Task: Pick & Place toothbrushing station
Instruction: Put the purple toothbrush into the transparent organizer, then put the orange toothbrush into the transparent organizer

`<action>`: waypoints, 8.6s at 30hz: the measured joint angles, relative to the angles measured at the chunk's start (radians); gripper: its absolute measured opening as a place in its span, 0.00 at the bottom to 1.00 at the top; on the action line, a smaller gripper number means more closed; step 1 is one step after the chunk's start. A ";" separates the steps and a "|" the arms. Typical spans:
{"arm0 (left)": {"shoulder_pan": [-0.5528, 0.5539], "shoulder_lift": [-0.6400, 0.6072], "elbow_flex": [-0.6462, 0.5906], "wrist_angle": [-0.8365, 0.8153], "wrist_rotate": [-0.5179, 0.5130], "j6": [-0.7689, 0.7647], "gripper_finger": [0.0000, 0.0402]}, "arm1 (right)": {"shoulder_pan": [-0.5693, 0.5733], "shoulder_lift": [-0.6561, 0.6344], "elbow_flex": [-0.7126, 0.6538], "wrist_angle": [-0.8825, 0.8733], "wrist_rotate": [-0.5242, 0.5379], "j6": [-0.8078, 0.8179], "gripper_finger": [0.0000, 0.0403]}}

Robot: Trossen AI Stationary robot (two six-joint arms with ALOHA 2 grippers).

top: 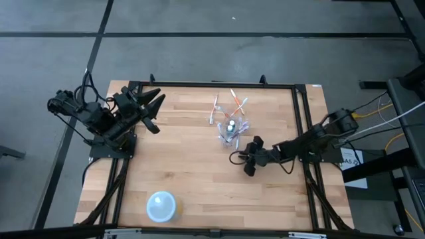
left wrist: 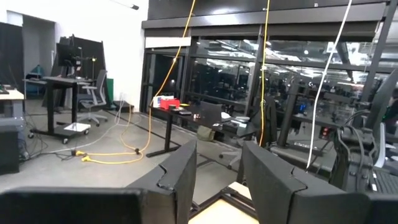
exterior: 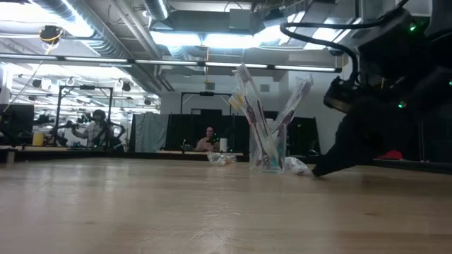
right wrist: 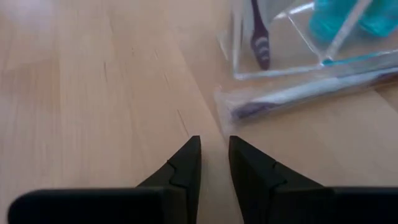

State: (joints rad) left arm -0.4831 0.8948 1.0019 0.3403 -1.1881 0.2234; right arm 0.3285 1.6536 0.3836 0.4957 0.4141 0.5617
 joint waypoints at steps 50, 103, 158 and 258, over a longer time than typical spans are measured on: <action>0.000 -0.017 0.000 0.001 0.004 0.048 0.32 | 0.471 0.057 0.579 -0.374 0.016 0.712 0.02; -0.082 -0.102 0.000 -0.052 0.058 0.138 0.32 | 0.218 0.127 0.465 -0.729 -0.064 1.178 0.02; -0.117 -0.100 0.000 -0.036 0.011 0.023 0.32 | 0.094 -0.118 0.271 -0.241 0.589 0.316 0.08; 0.993 1.145 0.491 -0.902 1.439 -1.030 0.41 | 0.713 -0.820 0.322 0.514 1.075 -0.944 0.33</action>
State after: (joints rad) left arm 0.5096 2.0402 1.4925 -0.5615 0.2510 -0.8070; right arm 1.0412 0.8337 0.7059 1.0093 1.4893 -0.3825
